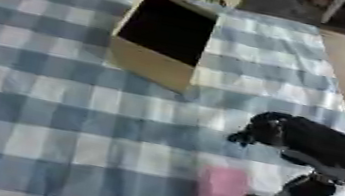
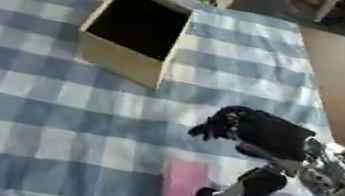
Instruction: Pick up objects on the table and place them in the box.
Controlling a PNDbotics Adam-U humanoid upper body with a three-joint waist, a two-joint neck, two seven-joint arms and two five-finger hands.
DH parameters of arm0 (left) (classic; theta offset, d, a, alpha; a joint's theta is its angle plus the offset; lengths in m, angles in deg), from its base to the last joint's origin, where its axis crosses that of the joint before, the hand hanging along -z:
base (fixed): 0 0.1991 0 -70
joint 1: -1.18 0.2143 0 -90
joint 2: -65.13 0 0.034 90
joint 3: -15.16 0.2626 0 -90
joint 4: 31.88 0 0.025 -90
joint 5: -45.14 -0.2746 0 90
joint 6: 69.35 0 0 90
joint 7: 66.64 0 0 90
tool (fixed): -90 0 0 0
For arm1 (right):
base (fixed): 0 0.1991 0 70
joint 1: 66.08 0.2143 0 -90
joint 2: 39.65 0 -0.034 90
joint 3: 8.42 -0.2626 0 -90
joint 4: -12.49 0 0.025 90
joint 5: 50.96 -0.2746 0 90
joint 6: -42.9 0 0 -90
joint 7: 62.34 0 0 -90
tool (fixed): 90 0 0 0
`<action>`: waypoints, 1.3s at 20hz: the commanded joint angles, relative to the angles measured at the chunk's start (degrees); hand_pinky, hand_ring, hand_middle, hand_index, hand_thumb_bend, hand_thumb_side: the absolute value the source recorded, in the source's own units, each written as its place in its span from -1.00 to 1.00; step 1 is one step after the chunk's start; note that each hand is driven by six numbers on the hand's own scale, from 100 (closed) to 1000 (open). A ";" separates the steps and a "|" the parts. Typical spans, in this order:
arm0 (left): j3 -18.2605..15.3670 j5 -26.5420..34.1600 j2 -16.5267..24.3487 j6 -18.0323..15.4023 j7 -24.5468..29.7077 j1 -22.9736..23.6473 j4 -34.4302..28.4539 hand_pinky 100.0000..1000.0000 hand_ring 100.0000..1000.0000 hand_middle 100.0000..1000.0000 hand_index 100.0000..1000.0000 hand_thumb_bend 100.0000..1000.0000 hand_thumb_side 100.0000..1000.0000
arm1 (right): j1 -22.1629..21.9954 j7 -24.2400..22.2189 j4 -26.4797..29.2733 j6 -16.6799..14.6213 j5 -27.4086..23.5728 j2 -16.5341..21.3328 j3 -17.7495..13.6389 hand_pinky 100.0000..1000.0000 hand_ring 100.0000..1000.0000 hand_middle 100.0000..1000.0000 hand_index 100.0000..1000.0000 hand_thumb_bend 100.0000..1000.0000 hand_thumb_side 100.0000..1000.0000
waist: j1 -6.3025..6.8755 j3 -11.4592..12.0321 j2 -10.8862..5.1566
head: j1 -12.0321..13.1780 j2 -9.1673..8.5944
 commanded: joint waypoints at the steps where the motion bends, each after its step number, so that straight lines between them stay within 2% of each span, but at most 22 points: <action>1: 0.11 -0.11 1.70 0.05 0.35 -0.41 -0.93 -0.08 0.07 0.15 0.49 -0.55 0.83 | 0.64 -1.82 0.85 0.71 -0.48 0.34 0.01 0.78 0.29 0.18 0.71 -0.21 0.24 | 0.21 -0.11 -0.93 | -0.07 0.38; 4: 0.12 -0.12 1.68 0.12 0.52 -0.30 -0.93 -0.08 0.07 0.15 0.49 -0.56 0.83 | 0.64 -4.02 0.85 1.51 -2.36 -0.33 0.34 0.82 0.27 0.17 0.70 -0.35 -0.01 | 0.11 -0.19 -1.09 | -0.13 0.38; 9: 0.03 -0.18 1.68 0.20 0.72 -0.29 -0.93 -0.08 0.06 0.14 0.49 -0.56 0.82 | 0.88 -7.95 0.85 2.44 -5.14 -0.72 0.50 0.86 0.28 0.24 0.71 -0.39 -0.12 | 0.09 -0.19 -1.21 | -0.14 0.38; 15: 0.01 -0.14 1.70 0.27 0.75 -0.18 -0.93 -0.09 0.06 0.14 0.48 -0.57 0.82 | 0.47 -10.86 0.85 3.02 -5.62 -1.57 0.10 0.92 0.43 0.40 0.74 -0.36 -0.07 | 0.03 -0.29 -1.15 | -0.14 0.38; 26: -0.04 -0.32 1.82 0.57 1.21 -0.13 -0.93 -0.09 0.06 0.14 0.48 -0.57 0.83 | 0.47 -10.96 0.85 2.42 -6.69 -1.52 -1.24 0.92 0.43 0.41 0.75 -0.32 0.03 | -0.22 -0.59 -1.14 | -0.16 0.38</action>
